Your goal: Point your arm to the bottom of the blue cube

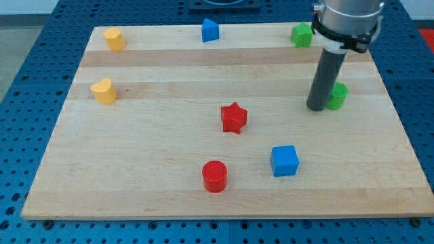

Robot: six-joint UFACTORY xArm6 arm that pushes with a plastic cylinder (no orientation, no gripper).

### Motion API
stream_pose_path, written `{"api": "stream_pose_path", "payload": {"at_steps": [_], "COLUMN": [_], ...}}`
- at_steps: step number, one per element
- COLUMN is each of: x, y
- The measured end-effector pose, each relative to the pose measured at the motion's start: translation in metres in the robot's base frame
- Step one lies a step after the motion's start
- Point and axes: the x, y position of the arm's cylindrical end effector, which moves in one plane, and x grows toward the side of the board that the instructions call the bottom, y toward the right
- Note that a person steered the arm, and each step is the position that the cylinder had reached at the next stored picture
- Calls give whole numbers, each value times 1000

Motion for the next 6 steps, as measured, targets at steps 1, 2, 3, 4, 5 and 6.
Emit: {"api": "stream_pose_path", "payload": {"at_steps": [1,2,3,4,5,6], "x": [21,67,129,151,155,155], "y": [0,0,-19,-24,-64,-81]}}
